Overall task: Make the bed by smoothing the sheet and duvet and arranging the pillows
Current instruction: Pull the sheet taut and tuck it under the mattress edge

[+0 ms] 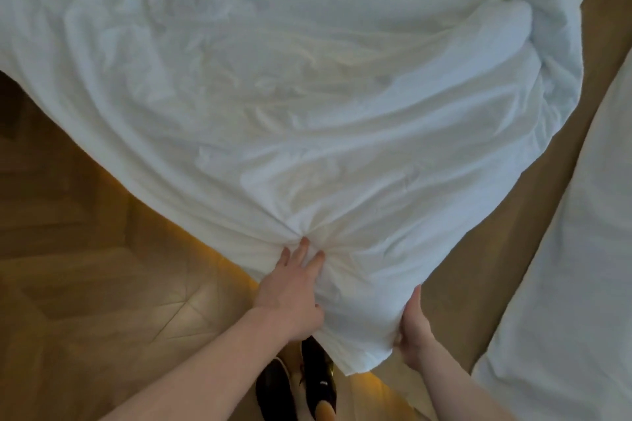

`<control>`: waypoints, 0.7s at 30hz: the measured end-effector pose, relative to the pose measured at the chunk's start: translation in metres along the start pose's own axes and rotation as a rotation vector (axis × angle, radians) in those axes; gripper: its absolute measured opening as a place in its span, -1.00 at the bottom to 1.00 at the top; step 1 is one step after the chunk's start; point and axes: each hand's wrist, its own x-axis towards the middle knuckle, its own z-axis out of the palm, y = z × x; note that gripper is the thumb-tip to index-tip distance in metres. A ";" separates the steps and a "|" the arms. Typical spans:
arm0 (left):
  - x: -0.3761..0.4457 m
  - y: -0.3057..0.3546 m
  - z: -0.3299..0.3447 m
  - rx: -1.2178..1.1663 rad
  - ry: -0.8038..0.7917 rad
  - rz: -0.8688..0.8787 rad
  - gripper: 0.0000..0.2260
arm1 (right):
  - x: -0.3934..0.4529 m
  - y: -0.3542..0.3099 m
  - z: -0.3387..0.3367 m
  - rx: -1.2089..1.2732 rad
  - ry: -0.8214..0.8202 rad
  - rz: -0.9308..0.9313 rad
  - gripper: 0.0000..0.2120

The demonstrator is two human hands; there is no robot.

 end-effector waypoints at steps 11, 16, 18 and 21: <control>0.009 -0.002 -0.015 0.025 -0.045 0.004 -0.23 | 0.026 0.033 -0.015 0.147 -0.019 0.075 -0.16; -0.008 0.024 -0.026 -0.022 -0.224 -0.101 -0.19 | -0.051 0.025 -0.045 -0.016 0.349 -0.139 -0.59; -0.037 0.047 -0.026 -0.011 -0.227 -0.091 -0.23 | -0.097 0.018 -0.050 -0.075 0.424 -0.264 -0.69; -0.103 0.089 -0.014 -0.033 -0.179 0.042 -0.32 | -0.165 -0.001 -0.052 -0.194 0.392 -0.380 -0.67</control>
